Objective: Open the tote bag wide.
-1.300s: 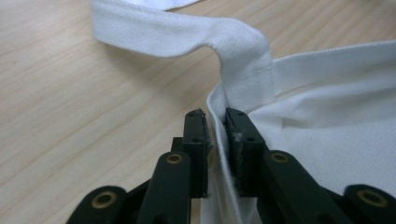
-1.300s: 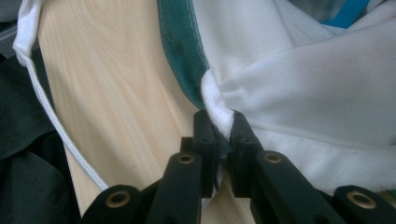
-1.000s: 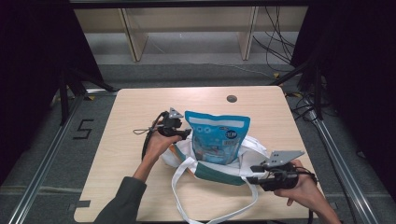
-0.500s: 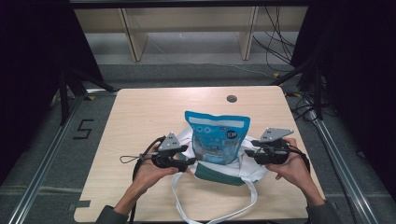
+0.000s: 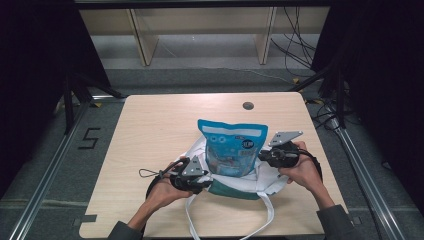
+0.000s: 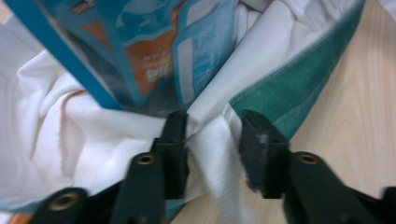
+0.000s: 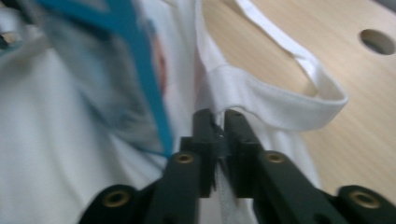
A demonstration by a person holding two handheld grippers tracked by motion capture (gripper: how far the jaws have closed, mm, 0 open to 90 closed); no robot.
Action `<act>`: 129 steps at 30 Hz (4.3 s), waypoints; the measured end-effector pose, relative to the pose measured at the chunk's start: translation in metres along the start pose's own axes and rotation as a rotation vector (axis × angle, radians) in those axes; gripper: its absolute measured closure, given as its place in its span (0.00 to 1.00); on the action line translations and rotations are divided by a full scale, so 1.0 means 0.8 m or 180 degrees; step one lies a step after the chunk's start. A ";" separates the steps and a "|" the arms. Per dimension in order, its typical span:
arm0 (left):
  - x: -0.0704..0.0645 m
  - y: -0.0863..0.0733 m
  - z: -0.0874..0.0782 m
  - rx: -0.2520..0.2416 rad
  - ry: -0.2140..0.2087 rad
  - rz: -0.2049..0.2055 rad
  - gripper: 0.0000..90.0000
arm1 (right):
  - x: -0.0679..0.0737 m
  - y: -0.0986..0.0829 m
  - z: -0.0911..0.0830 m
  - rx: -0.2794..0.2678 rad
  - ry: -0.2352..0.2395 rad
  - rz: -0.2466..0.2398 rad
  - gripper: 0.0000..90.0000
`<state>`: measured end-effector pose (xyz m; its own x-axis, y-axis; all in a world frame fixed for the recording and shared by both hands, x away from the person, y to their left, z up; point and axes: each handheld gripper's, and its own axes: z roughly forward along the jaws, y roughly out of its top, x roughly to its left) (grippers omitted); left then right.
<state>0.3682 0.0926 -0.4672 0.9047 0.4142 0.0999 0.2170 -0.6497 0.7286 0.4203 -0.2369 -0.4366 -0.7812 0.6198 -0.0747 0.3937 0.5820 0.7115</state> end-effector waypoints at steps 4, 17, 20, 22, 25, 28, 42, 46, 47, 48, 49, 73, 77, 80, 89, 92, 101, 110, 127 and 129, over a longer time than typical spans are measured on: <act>-0.003 -0.012 0.002 0.0208 0.0005 0.0158 0.85 | -0.020 0.010 -0.004 -0.0115 -0.0313 0.0158 0.96; -0.004 -0.047 0.011 0.0348 0.0001 -0.0068 0.87 | -0.074 -0.027 0.078 0.0312 -0.0518 0.0706 0.94; -0.003 -0.039 0.001 0.0228 -0.0032 -0.0156 0.78 | -0.081 -0.029 0.070 0.0151 -0.0534 0.0705 0.84; -0.001 -0.028 -0.014 0.0105 0.0002 -0.0179 0.67 | -0.083 -0.024 0.045 0.0060 -0.0461 0.0934 0.76; 0.007 -0.009 -0.042 -0.0201 0.0037 -0.0335 0.58 | -0.080 -0.016 0.021 -0.0051 -0.0486 0.0935 0.71; 0.027 0.003 -0.061 -0.0435 0.0202 -0.0454 0.52 | -0.071 -0.009 -0.016 -0.0307 -0.0334 0.0851 0.66; 0.106 0.010 0.014 -0.0197 0.0657 -0.1030 0.61 | 0.047 -0.017 -0.048 -0.0241 0.0521 0.0201 0.57; 0.124 0.005 0.030 0.0005 0.0766 -0.0924 0.89 | 0.052 -0.023 -0.033 0.0004 0.0597 -0.0011 0.75; 0.132 0.000 0.032 0.0039 0.0780 -0.0964 0.91 | 0.053 -0.027 -0.032 0.0102 0.0587 -0.0079 0.82; 0.138 -0.006 0.036 0.0028 0.0758 -0.1071 0.91 | 0.055 -0.031 -0.032 0.0228 0.0579 -0.0150 0.86; 0.141 -0.013 0.042 0.0021 0.0715 -0.1218 0.92 | 0.057 -0.038 -0.030 0.0277 0.0555 -0.0169 0.88; 0.045 -0.021 -0.044 -0.0701 0.0399 -0.1283 0.71 | 0.052 -0.059 -0.072 -0.0379 0.0467 0.0509 0.61; 0.031 -0.033 -0.034 -0.0644 0.0300 -0.1195 0.70 | 0.048 -0.065 -0.061 -0.0288 0.0199 0.0495 0.65; 0.030 -0.039 -0.015 -0.0556 0.0211 -0.1238 0.73 | 0.047 -0.074 -0.036 0.0032 0.0019 0.0326 0.72; 0.023 -0.050 0.021 -0.0238 0.0276 -0.1017 0.88 | 0.053 -0.090 0.005 0.0337 0.0040 0.0239 0.89; 0.023 -0.050 0.024 -0.0222 0.0298 -0.1005 0.89 | 0.052 -0.089 0.009 0.0337 0.0009 0.0257 0.91; 0.046 -0.047 0.035 -0.0209 0.0487 -0.1056 0.92 | 0.034 -0.075 0.029 0.0312 -0.0115 0.0287 0.91; 0.082 -0.043 0.044 -0.0186 0.0635 -0.1125 0.92 | 0.003 -0.050 0.058 0.0313 -0.0144 0.0393 0.92; 0.106 -0.042 0.055 -0.0281 0.0758 -0.1350 0.91 | -0.022 -0.030 0.084 0.0313 -0.0276 0.0540 0.94; 0.106 -0.042 0.056 -0.0297 0.0766 -0.1422 0.91 | -0.024 -0.030 0.090 0.0208 -0.0354 0.0486 0.94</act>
<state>0.4541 0.1210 -0.5137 0.6188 0.7804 -0.0899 0.5196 -0.3208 0.7919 0.4607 -0.2249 -0.5025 -0.6532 0.7556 -0.0486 0.5370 0.5076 0.6738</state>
